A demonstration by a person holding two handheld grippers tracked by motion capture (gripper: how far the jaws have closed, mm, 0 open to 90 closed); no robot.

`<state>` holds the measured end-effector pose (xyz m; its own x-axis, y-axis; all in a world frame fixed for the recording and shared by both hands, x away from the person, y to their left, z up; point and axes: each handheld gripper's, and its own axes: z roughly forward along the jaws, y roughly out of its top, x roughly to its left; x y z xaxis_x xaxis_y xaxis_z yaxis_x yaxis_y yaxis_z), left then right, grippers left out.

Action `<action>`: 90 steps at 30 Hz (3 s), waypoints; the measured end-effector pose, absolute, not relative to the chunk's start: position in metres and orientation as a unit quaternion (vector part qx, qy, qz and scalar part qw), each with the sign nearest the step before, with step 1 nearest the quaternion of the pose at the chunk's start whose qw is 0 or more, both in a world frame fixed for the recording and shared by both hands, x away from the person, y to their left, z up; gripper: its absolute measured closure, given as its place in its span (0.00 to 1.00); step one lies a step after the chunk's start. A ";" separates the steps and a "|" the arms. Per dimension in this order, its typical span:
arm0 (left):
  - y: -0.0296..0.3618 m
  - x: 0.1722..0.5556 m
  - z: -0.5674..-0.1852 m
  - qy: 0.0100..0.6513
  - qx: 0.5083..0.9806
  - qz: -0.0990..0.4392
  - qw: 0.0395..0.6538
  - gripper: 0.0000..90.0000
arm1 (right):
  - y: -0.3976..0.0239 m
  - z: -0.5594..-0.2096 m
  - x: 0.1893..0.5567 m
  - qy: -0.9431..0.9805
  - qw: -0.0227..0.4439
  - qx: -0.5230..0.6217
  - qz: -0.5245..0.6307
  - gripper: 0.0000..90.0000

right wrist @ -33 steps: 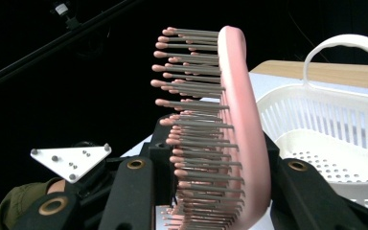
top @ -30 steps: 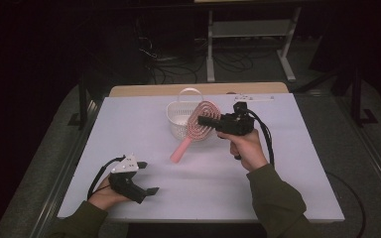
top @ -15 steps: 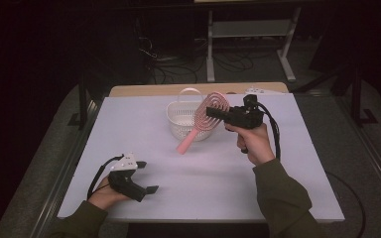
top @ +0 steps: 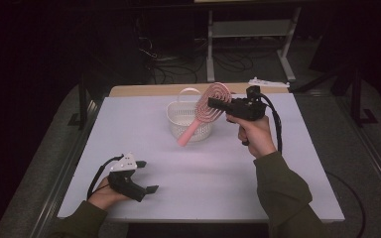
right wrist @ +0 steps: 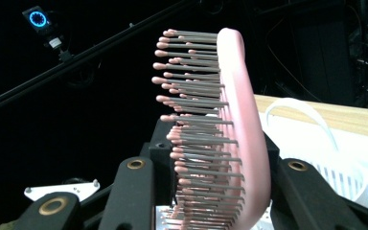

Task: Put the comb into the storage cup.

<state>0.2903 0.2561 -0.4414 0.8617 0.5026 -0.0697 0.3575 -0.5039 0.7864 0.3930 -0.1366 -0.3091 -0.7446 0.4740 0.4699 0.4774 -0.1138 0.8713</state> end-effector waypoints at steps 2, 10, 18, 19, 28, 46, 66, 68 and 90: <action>0.256 0.290 -0.442 0.249 0.864 0.083 0.430 0.00 | -0.137 -0.306 0.394 -0.665 -0.001 -0.356 -0.656 0.70; 0.255 0.290 -0.442 0.248 0.865 0.081 0.428 0.00 | -0.138 -0.296 0.403 -0.658 -0.010 -0.359 -0.662 0.70; 0.255 0.290 -0.442 0.248 0.865 0.081 0.428 0.00 | -0.140 -0.288 0.413 -0.650 -0.022 -0.365 -0.666 0.70; 0.255 0.290 -0.442 0.247 0.865 0.081 0.428 0.00 | -0.141 -0.288 0.414 -0.649 -0.023 -0.366 -0.667 0.70; 0.255 0.290 -0.442 0.248 0.866 0.079 0.428 0.00 | -0.145 -0.292 0.426 -0.629 -0.039 -0.388 -0.673 0.70; 0.255 0.290 -0.443 0.248 0.866 0.076 0.428 0.00 | -0.127 -0.315 0.447 -0.627 -0.058 -0.414 -0.657 0.70; 0.254 0.290 -0.443 0.248 0.866 0.075 0.427 0.00 | -0.098 -0.345 0.456 -0.626 -0.056 -0.428 -0.649 0.70; 0.254 0.290 -0.443 0.248 0.866 0.075 0.427 0.00 | -0.096 -0.348 0.457 -0.625 -0.056 -0.429 -0.649 0.70; 0.254 0.290 -0.443 0.246 0.867 0.075 0.426 0.00 | -0.084 -0.367 0.460 -0.631 -0.071 -0.444 -0.632 0.70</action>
